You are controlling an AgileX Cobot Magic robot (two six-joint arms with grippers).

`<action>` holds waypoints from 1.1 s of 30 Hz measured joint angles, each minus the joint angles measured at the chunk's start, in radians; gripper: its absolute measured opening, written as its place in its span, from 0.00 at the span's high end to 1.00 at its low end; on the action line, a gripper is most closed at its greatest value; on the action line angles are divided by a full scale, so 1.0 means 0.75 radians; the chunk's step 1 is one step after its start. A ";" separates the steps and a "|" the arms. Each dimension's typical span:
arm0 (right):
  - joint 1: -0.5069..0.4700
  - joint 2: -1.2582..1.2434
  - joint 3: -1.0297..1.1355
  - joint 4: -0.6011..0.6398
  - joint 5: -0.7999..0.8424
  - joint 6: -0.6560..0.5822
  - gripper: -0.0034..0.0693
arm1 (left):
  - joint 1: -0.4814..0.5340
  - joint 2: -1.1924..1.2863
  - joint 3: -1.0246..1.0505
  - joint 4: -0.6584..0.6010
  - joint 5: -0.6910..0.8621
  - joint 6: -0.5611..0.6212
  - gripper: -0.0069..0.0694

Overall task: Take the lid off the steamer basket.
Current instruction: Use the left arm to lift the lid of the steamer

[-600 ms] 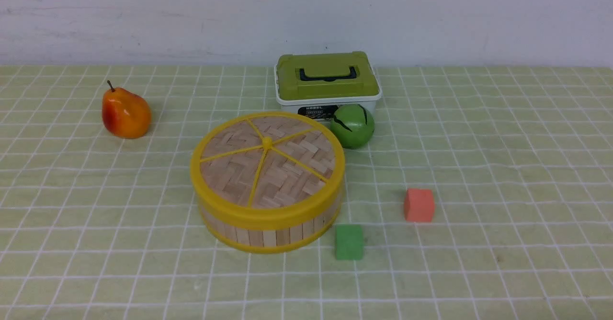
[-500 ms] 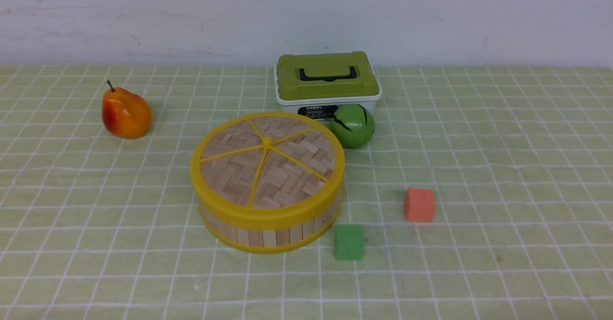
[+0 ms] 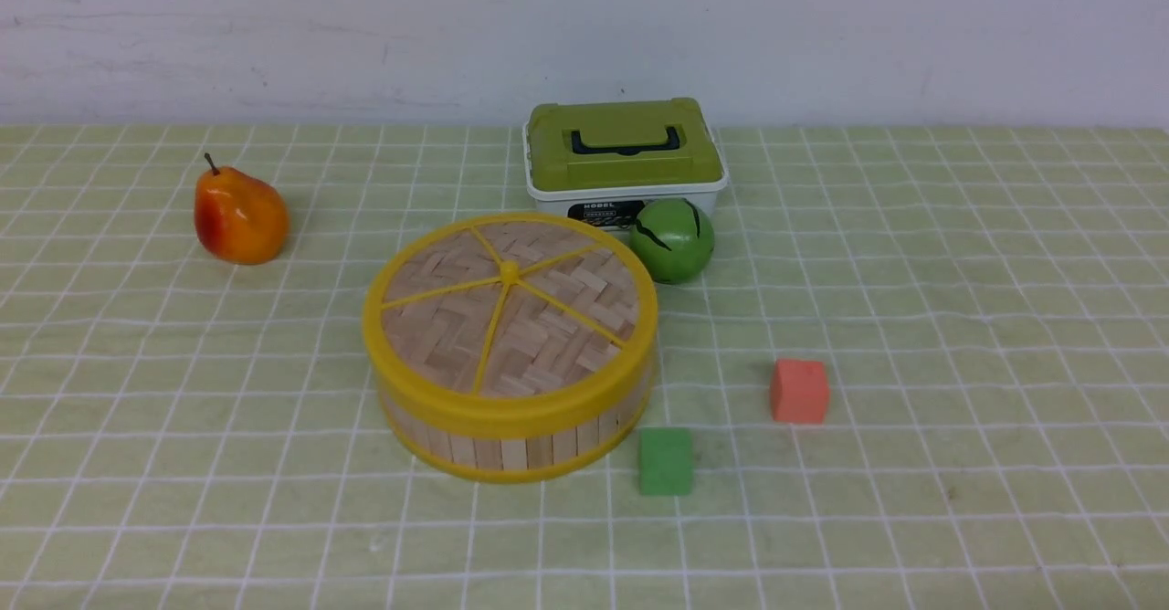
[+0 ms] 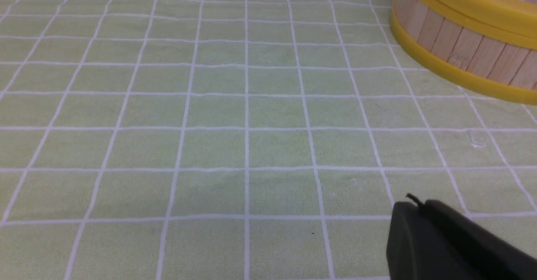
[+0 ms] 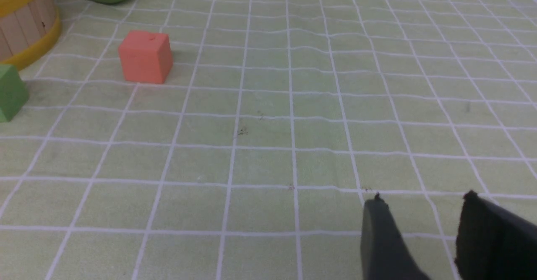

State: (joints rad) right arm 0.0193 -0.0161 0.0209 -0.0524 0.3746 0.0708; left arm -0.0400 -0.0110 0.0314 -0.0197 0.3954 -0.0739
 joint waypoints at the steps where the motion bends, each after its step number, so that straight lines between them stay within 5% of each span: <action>1: 0.000 0.000 0.000 0.000 0.000 0.000 0.62 | 0.000 0.000 0.000 0.000 0.000 0.000 0.90; 25: 0.000 0.000 0.000 0.000 0.000 0.000 0.62 | 0.000 0.000 0.000 -0.010 -0.058 0.000 0.86; 33: 0.000 0.000 0.000 0.000 0.000 0.000 0.62 | 0.000 0.000 0.001 -0.010 -0.473 0.000 0.86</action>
State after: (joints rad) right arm 0.0193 -0.0161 0.0209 -0.0524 0.3746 0.0708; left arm -0.0400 -0.0110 0.0319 -0.0274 0.0404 -0.0739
